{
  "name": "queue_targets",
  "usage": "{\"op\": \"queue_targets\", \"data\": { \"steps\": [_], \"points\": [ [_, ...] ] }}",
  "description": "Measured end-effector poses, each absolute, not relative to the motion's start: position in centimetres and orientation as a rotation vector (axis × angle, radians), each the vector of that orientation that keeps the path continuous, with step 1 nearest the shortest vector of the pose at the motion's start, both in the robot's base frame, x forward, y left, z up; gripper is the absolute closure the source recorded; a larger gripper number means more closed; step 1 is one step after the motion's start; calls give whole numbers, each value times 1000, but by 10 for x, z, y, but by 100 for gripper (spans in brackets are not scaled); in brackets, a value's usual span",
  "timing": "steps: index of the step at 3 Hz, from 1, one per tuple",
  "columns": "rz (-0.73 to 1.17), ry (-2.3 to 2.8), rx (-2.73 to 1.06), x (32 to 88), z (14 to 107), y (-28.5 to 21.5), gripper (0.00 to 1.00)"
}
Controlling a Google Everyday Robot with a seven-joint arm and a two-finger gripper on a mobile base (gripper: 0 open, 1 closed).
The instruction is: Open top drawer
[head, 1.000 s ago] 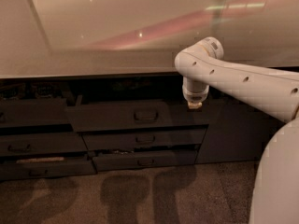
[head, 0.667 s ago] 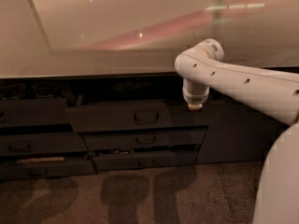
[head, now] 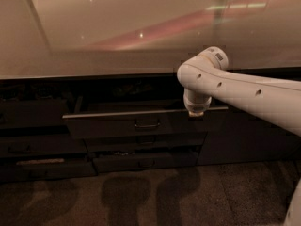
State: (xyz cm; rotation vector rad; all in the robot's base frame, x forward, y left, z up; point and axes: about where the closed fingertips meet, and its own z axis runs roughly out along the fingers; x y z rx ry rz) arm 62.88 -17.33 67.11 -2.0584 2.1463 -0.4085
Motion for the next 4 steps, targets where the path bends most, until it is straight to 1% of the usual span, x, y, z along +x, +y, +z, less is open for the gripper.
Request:
{"op": "queue_targets", "data": {
  "steps": [4],
  "points": [
    [-404,2143,-2073,620,672,-175,100]
  ]
}}
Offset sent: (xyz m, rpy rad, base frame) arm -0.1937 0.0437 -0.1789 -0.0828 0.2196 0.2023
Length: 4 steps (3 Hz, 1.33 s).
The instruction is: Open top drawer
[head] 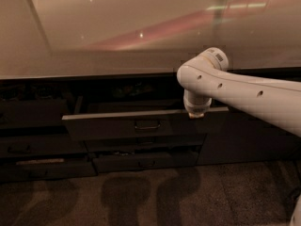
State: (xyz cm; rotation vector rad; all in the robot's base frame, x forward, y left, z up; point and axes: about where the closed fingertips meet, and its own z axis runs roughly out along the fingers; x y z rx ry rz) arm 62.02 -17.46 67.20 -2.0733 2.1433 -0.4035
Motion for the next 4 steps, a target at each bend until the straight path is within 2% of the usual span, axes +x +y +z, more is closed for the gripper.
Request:
{"op": "queue_targets", "data": {
  "steps": [4],
  "points": [
    [-394,2141,-2092,608,672,-174,100]
  ]
}}
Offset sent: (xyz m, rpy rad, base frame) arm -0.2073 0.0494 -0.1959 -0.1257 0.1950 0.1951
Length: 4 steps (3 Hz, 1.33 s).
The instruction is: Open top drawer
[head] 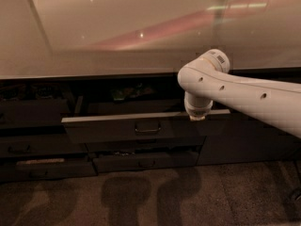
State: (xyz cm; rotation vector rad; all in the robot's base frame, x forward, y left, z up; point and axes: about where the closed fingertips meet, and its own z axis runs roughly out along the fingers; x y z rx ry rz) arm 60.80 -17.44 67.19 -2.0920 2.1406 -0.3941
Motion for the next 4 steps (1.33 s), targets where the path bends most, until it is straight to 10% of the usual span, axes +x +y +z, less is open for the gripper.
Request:
{"op": "queue_targets", "data": {
  "steps": [4],
  "points": [
    [-377,2135,-2104,598,671,-174,100]
  ]
}}
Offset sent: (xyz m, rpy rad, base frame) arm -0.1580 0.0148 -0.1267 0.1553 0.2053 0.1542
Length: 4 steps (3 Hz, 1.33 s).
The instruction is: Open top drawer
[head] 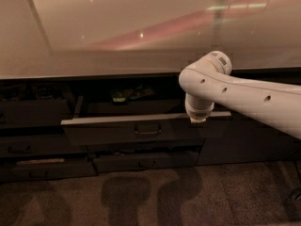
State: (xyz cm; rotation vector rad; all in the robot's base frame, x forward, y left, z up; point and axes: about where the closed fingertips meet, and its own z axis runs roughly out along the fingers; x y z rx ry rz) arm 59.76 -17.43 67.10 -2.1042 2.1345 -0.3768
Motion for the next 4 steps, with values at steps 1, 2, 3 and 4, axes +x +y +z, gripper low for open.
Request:
{"op": "queue_targets", "data": {
  "steps": [1,2,3,4],
  "points": [
    [-372,2132,-2109,593,672,-174,100],
    [-369,2148,-2107,594,673,-174,100],
    [-387,2132,-2095,593,687,-170,100],
    [-387,2132,-2095,593,687,-170,100]
  ]
}}
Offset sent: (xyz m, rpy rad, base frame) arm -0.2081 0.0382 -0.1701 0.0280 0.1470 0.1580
